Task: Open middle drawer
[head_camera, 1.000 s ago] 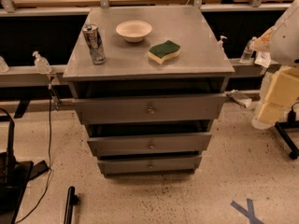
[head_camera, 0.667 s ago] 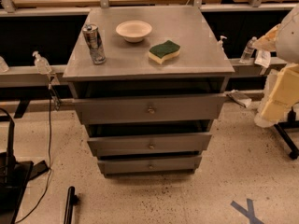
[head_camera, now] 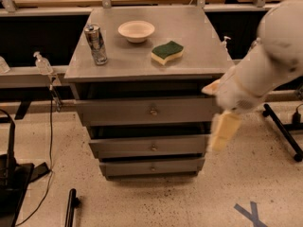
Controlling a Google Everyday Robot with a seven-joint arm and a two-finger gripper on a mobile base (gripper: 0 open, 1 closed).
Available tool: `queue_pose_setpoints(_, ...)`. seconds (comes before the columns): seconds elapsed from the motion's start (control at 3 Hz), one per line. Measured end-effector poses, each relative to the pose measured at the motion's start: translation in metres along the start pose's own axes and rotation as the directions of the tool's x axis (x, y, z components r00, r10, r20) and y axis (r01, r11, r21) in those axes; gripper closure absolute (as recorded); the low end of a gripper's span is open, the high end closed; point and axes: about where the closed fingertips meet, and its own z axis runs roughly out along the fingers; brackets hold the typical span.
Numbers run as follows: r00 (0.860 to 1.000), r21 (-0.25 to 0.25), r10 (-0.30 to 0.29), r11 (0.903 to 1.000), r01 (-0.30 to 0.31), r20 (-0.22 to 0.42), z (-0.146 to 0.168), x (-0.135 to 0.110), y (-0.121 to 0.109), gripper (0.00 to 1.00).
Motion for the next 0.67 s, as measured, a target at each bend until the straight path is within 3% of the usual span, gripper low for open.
queue_pose_setpoints(0.33,0.999,0.026,0.017,0.9995,-0.019,0.041,0.0345,0.0018,-0.0194,0.00)
queue_pose_setpoints(0.67,0.999,0.034,0.015,0.9993,-0.016,0.040,0.0306,0.0002,-0.0199,0.00)
